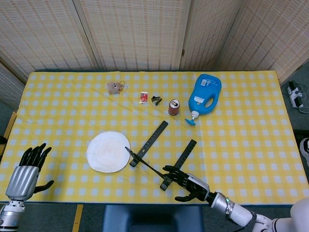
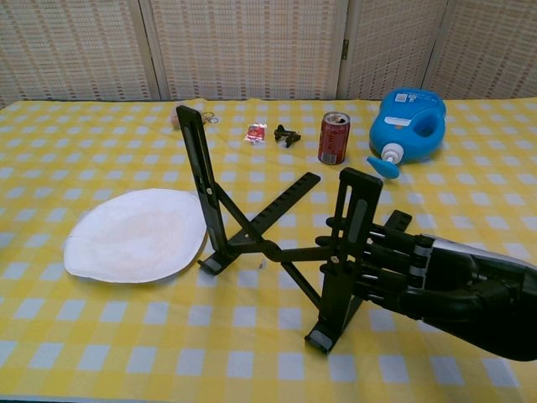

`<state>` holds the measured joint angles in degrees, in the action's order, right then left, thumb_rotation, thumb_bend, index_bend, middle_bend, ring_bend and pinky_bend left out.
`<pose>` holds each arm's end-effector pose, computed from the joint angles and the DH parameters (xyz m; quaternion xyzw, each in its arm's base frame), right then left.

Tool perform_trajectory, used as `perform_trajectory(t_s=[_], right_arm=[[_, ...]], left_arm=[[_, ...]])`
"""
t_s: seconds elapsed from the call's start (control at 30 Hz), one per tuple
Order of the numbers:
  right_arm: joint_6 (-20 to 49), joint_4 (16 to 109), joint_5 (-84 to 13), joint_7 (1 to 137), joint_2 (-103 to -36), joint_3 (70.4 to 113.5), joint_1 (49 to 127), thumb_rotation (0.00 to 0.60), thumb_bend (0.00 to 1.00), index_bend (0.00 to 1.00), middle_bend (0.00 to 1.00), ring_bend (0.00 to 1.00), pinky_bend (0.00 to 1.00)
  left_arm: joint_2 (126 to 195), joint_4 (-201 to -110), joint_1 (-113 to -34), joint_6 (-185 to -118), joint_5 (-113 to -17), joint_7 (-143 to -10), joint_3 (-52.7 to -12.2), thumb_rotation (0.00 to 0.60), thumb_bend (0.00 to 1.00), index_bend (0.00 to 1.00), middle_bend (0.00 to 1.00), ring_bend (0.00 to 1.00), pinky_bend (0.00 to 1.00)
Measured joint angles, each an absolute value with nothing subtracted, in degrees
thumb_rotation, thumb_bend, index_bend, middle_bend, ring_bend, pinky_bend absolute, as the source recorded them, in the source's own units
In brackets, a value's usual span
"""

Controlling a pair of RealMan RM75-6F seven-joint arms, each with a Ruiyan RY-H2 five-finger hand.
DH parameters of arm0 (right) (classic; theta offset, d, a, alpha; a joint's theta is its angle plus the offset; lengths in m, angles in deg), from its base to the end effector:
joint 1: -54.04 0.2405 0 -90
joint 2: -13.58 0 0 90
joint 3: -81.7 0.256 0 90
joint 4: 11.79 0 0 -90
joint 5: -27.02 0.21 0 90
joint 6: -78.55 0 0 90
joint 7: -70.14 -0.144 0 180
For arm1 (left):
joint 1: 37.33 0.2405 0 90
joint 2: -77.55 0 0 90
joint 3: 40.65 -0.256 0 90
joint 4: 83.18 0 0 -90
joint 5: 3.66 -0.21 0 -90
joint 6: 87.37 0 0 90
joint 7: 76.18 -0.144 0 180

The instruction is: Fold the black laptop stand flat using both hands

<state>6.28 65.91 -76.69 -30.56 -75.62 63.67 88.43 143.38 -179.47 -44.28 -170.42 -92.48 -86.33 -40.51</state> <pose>-0.2059 -0.1989 -0.0393 -0.3403 0.8324 -0.4029 0.1705 -0.2864 0.1794 0.1301 -0.6502 -0.3614 -0.3621 0.5617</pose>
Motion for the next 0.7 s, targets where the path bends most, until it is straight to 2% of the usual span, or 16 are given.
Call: perform_trajectory(t_s=[0.43,0.7], right_arm=[[6.73,65.06,-77.09,-30.66,-76.87,62.36,88.16,0.600,0.24,0.00,0.01,0.06,0.00],[2.93,65.46,-78.04,-27.41,-74.78,62.53,87.48,0.600,0.24,0.00,0.01,0.06,0.00]], left_arm=[[143.63,-179.17,-44.44,-170.28,-92.90,-86.17,-40.70,0.600,0.16,0.00,0.00,0.00,0.00],[143.97,-178.24,-46.69,-167.96,-93.53,-82.26,-39.98,0.600,0.16,0.01,0.00,0.00,0.00]])
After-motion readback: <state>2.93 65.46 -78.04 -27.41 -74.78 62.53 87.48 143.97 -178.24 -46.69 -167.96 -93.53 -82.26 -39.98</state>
